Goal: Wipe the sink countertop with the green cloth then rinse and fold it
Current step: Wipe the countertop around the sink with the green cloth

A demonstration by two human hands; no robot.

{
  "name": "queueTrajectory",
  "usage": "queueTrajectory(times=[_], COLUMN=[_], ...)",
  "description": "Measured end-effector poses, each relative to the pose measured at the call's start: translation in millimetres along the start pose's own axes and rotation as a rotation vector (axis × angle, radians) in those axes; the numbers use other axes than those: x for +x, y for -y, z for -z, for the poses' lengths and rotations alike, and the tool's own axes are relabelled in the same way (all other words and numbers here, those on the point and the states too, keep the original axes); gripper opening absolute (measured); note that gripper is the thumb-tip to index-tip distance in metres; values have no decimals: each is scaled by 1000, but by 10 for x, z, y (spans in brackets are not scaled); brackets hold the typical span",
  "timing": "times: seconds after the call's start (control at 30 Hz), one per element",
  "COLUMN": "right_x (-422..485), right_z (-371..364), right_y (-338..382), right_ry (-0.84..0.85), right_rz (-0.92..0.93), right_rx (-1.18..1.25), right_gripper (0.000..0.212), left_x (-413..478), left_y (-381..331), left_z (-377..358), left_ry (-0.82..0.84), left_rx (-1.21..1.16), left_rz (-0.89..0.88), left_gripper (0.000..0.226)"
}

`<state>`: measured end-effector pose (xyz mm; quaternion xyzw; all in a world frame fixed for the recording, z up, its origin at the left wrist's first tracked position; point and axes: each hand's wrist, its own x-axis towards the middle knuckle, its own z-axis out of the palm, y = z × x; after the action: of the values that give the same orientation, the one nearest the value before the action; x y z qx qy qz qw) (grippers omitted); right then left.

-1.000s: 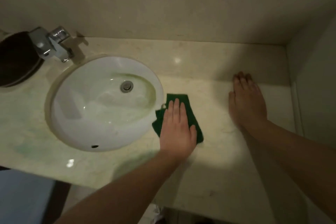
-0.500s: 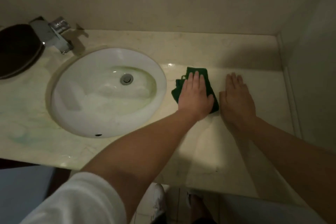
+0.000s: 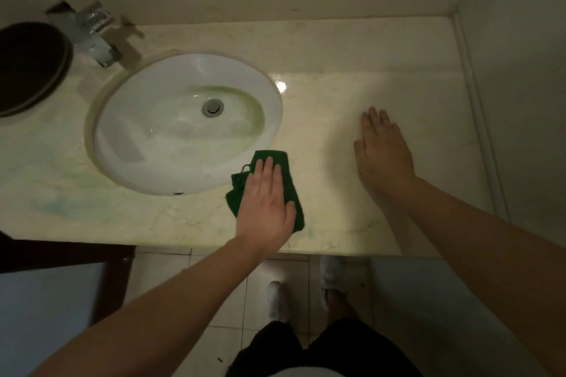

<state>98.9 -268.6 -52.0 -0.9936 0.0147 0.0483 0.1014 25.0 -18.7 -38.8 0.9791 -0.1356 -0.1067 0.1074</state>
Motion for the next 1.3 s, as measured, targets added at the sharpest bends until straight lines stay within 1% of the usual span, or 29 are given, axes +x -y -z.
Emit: queueTrajectory(times=[0.03,0.1,0.17,0.23,0.3,0.37,0.47,0.57,0.63,0.7,0.77,0.83,0.9,0.93,1.0,1.07,1.13,1.2,1.23,1.27,1.3], right_x=[-138,-427,-699,-950,-1175,-1316,-1357,-1275,-1231,-1224,-1235,-1246,-1256,-1247,-1236,-1208,-1174,-1155,-1146,-1137,-1124], right_z=[-9,-40,-78,-122,-129,-125,-163,-297,-331,-331,-315,-308,-317,-324,-317,-271,-210,-145,-142,-165,-215], right_y=[-21,-88,-182,-291,-321,-206,217,736,968,1042,1027,1008,1021,1014,994,1019,1122,1319,1442,1571,1694], right_ry=[1,7,3,0,-5,7,12,41,20,30,28,22,8,5,-2,-2,0,-34,-51,-56,-43], right_rz=[13,26,-11,-55,-99,-159,-209,-176,-219,-244,-228,-218,-205,-205,-208,-233,-224,-122,-50,12,51], right_rx=[1,-1,-2,2,-9,-9,-4,-23,-15,-22,-28,-13,-17,-13,14,89,220,263,249,220,179], right_gripper=[61,60,61,63,62,60,59,64,67,69,69,68,68,69,70,69,62,59,59,59,59], left_x=[102,340,427,310,105,-59,-189,-247,-308,-414,-473,-465,-440,-407,-356,-269,-220,-290,-367,-446,-527], left_y=[-159,-578,-1025,-1290,-1288,-1116,-693,-78,367,759,995,1001,798,643,262,-89,-262,-125,68,331,639], left_z=[5,-19,-124,-257,-345,-380,-295,-107,32,140,185,168,135,107,31,-25,8,143,202,239,275], left_ry=[-9,-8,51,106,126,112,104,76,28,25,36,22,-31,-41,-33,-28,-6,-8,-56,-125,-185], left_rx=[-12,-31,-30,-32,19,38,16,73,60,47,67,63,53,38,22,-56,-218,-467,-531,-518,-449], left_rz=[-2,-76,-188,-277,-374,-470,-524,-456,-375,-285,-253,-193,-92,-76,-101,-92,-75,-97,-110,-108,-68], left_gripper=[71,72,72,71,69,69,70,69,70,68,67,68,68,69,70,71,65,58,55,53,52])
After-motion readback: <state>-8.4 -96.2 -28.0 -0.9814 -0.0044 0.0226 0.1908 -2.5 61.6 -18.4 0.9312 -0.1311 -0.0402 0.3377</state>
